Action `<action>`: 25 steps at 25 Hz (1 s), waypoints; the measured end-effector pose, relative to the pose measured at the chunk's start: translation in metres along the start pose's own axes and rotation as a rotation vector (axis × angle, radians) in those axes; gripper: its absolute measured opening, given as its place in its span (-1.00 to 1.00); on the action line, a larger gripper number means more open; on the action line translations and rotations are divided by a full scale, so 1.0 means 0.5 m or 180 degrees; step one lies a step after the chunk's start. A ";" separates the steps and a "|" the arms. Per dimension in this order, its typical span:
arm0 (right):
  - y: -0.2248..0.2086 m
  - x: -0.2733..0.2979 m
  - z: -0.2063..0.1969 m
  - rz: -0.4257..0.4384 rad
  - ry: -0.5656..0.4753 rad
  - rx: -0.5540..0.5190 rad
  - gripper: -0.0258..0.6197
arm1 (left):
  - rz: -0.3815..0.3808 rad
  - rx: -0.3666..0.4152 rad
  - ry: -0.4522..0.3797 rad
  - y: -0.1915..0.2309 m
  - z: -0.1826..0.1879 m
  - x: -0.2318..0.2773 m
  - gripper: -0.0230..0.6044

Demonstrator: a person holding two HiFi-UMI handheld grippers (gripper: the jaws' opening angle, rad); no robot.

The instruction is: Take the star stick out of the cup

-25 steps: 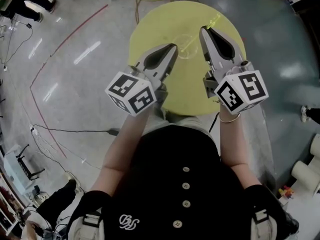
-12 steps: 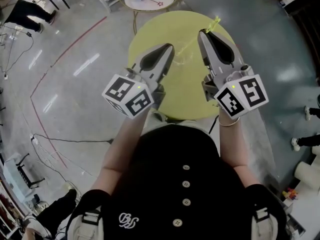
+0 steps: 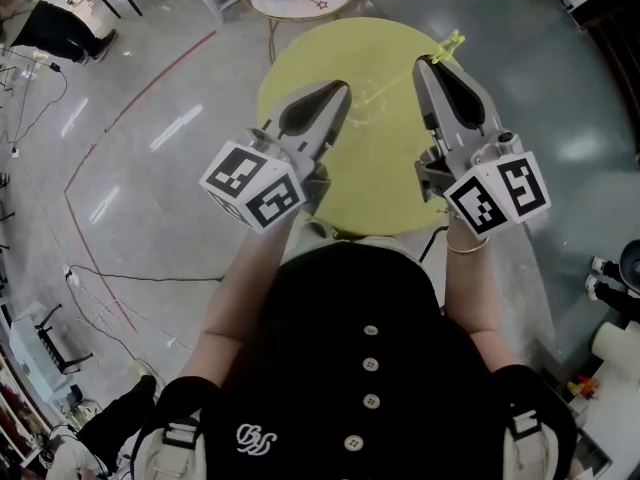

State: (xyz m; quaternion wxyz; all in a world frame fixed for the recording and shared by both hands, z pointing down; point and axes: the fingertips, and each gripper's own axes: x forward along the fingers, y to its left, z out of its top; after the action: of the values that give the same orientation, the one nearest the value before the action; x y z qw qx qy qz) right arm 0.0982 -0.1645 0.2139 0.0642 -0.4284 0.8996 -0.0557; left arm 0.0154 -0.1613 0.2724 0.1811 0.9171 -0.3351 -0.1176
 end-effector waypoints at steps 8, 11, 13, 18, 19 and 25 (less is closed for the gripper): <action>-0.004 0.004 -0.029 -0.0023 0.0101 0.0059 -0.87 | 0.0023 -0.0022 0.0058 0.011 -0.009 0.002 -0.86; -0.007 0.005 -0.036 -0.0014 0.0119 0.0073 -0.87 | 0.0040 -0.0022 0.0062 0.015 -0.011 0.004 -0.86; -0.009 0.006 -0.038 -0.0008 0.0109 0.0086 -0.87 | 0.0050 -0.0020 0.0068 0.018 -0.014 0.004 -0.86; -0.009 0.011 -0.041 0.0020 0.0126 0.0072 -0.87 | 0.0068 -0.0034 0.0095 0.019 -0.024 0.001 -0.86; -0.009 0.011 -0.041 0.0023 0.0135 0.0065 -0.87 | 0.0070 -0.0042 0.0103 0.019 -0.025 0.001 -0.86; -0.012 0.012 -0.041 0.0020 0.0144 0.0048 -0.87 | 0.0077 -0.0049 0.0092 0.019 -0.029 0.002 -0.86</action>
State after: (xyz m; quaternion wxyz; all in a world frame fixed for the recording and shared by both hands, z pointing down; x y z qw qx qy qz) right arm 0.0956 -0.1717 0.2347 0.0471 -0.4237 0.9017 -0.0719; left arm 0.0156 -0.1649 0.2894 0.1944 0.9132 -0.3426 -0.1047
